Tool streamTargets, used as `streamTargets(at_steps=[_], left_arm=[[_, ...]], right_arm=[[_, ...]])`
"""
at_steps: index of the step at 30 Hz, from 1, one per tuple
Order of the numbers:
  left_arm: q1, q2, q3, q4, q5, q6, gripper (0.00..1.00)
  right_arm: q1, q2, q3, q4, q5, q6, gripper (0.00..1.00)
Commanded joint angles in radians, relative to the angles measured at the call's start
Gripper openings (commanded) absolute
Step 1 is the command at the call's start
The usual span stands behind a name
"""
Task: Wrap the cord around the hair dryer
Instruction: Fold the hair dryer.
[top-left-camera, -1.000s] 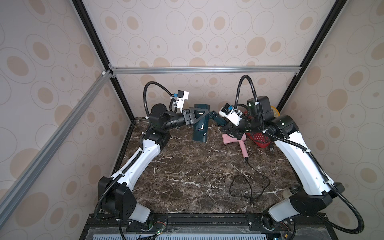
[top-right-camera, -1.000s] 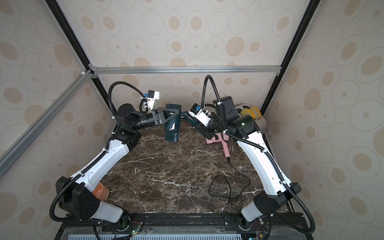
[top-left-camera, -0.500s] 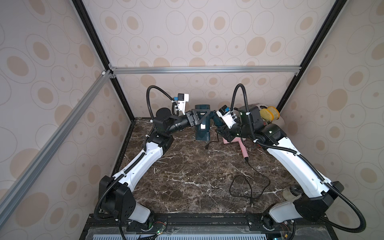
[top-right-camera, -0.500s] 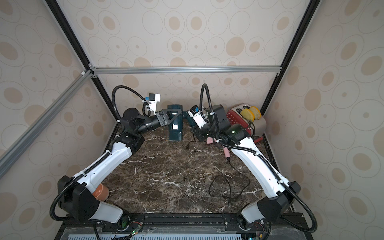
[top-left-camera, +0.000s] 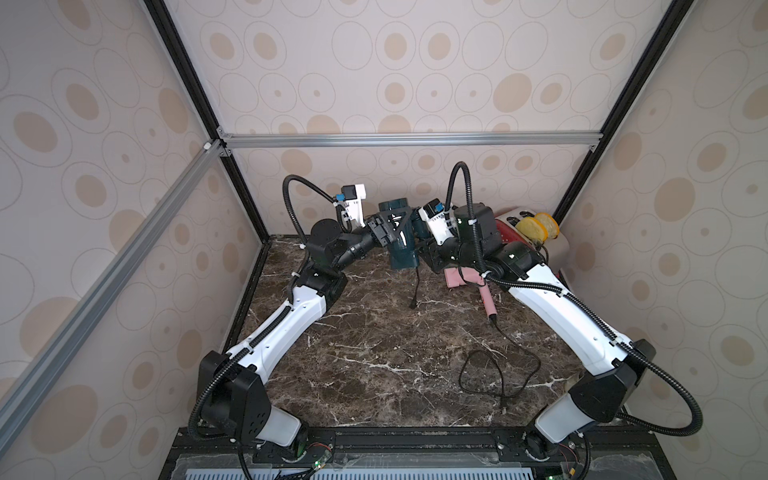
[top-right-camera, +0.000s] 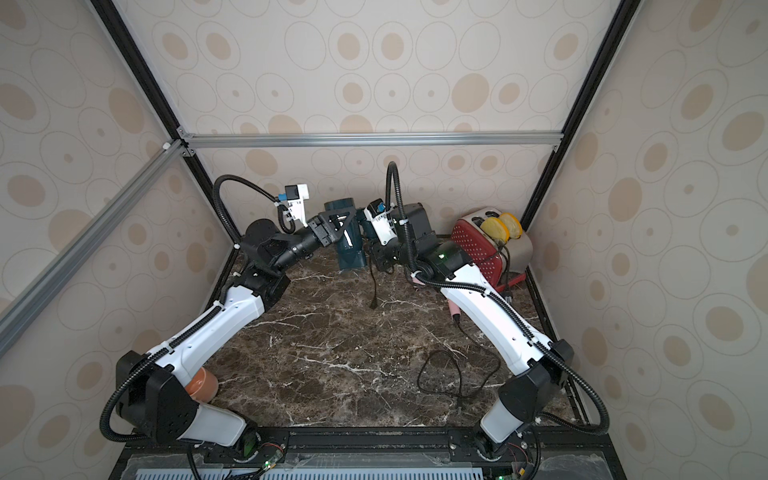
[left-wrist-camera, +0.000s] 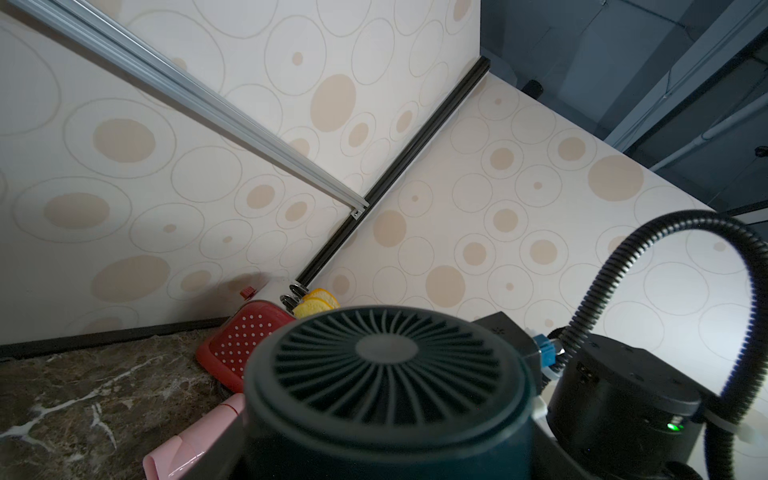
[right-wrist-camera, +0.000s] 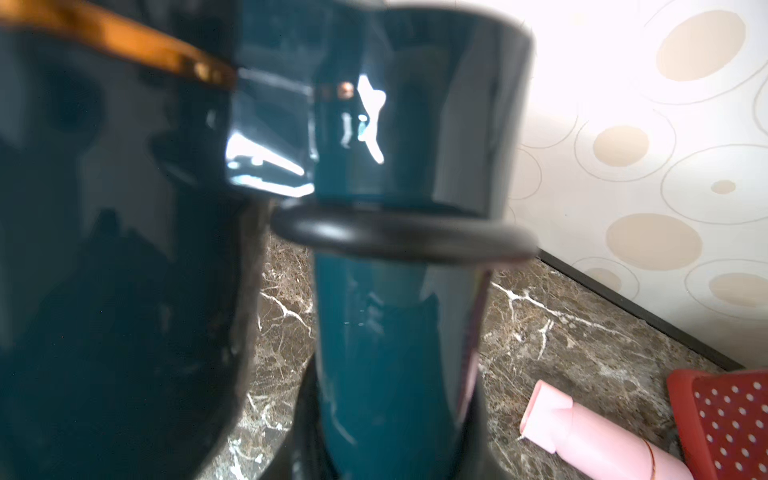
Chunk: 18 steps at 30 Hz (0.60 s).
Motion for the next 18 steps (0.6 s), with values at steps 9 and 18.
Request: streamTargets(at_steps=[9, 18], left_arm=[[-0.087, -0.032, -0.009, -0.213, -0.001, 0.185, 0.0], [-0.008, -0.061, -0.057, -0.405, -0.022, 0.229, 0.0]], right_arm=[[0.287, 0.109, 0.102, -0.002, -0.305, -0.176, 0.0], [0.265, 0.153, 0.045, 0.047, -0.298, -0.055, 0.0]])
